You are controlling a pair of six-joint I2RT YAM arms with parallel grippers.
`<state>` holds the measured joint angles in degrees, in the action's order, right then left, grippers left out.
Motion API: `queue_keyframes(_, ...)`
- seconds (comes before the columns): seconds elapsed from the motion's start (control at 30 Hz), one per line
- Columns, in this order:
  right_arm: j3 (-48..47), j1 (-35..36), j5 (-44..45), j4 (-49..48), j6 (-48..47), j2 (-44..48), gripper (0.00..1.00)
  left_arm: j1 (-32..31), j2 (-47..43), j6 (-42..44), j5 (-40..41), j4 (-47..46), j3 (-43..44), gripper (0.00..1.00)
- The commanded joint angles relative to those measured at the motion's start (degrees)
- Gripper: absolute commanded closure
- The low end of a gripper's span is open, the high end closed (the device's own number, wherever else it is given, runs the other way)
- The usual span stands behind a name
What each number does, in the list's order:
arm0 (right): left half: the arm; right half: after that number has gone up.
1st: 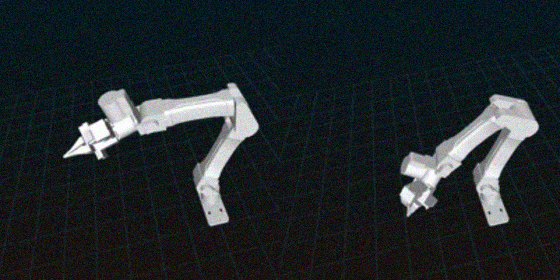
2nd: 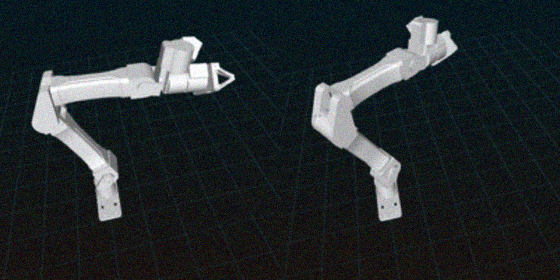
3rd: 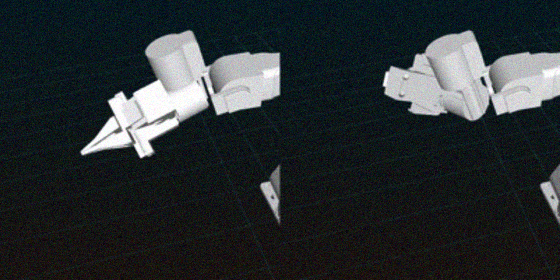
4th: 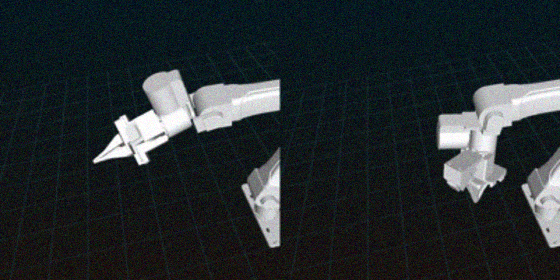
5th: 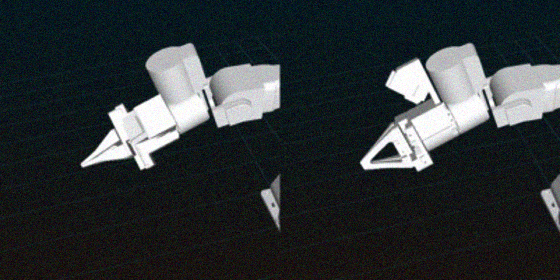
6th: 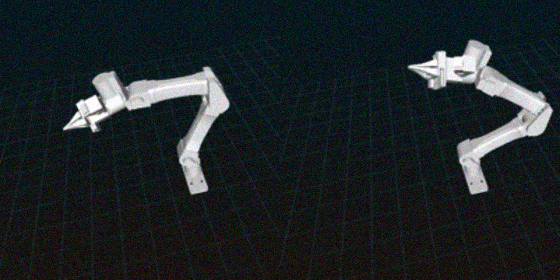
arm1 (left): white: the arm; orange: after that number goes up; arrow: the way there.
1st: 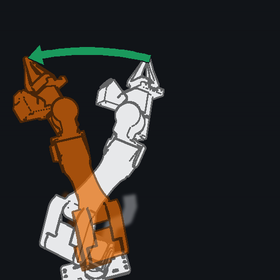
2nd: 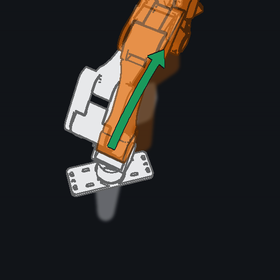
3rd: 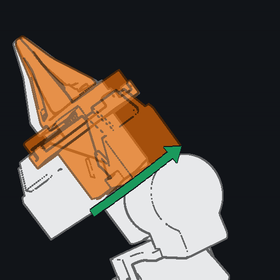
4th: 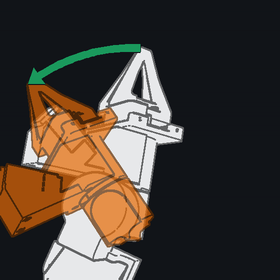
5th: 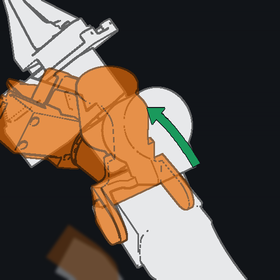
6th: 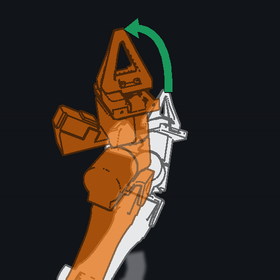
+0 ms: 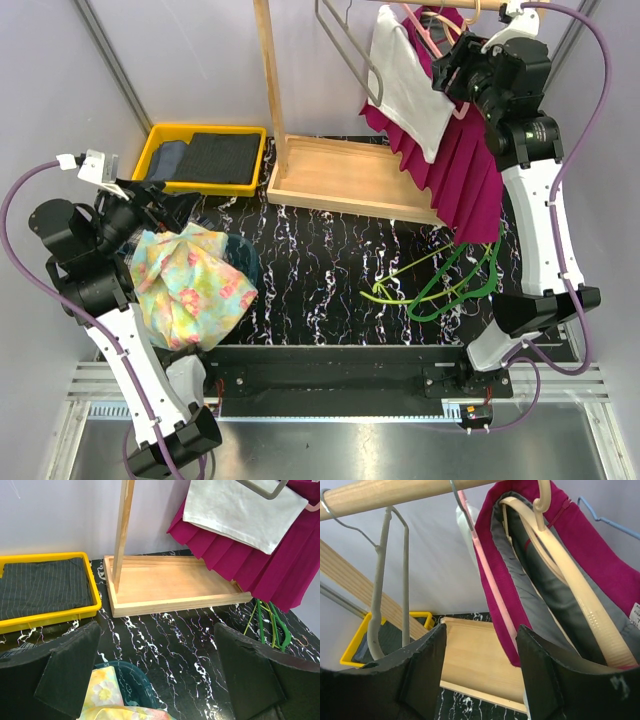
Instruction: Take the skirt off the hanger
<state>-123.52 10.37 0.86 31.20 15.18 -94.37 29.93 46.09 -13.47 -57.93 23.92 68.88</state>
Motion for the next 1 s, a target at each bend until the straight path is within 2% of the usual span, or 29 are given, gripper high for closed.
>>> queue_keyframes(0.0, 1.88, -0.26, -4.11, -1.84, 2.48, 2.96, 0.35, -0.14, -0.65, 0.55, 1.07, -1.51, 0.9, 0.01)
queue_keyframes(0.13, 2.5, -0.26, -6.57, -2.81, 4.07, 2.26, 0.36, -0.05, -0.56, 0.03, 1.07, -1.69, 0.9, 0.01)
queue_keyframes(0.73, -11.73, -0.26, -8.24, -2.46, 5.73, -9.78, 0.37, -0.14, -1.52, 1.52, 1.77, -1.77, 0.81, 0.01)
queue_keyframes(0.8, -12.53, -0.26, -8.6, -2.29, 6.44, -10.92, 0.4, -0.14, -1.35, 1.61, 1.94, -1.86, 0.99, 0.01)
queue_keyframes(0.87, -13.49, -0.26, -8.86, -2.11, 7.14, -11.63, 0.48, -0.14, -1.35, 1.7, 2.03, -1.86, 1.17, 0.01)
queue_keyframes(0.9, -13.76, -0.26, -8.95, -1.76, 7.32, -12.32, 0.58, -0.14, -1.35, 1.78, 2.12, -1.86, 1.17, 0.01)
queue_keyframes(0.97, -14.46, -0.26, -8.95, -1.32, 7.58, -12.68, 0.7, -0.14, -1.61, 2.14, 2.21, -1.69, 0.99, 0.01)
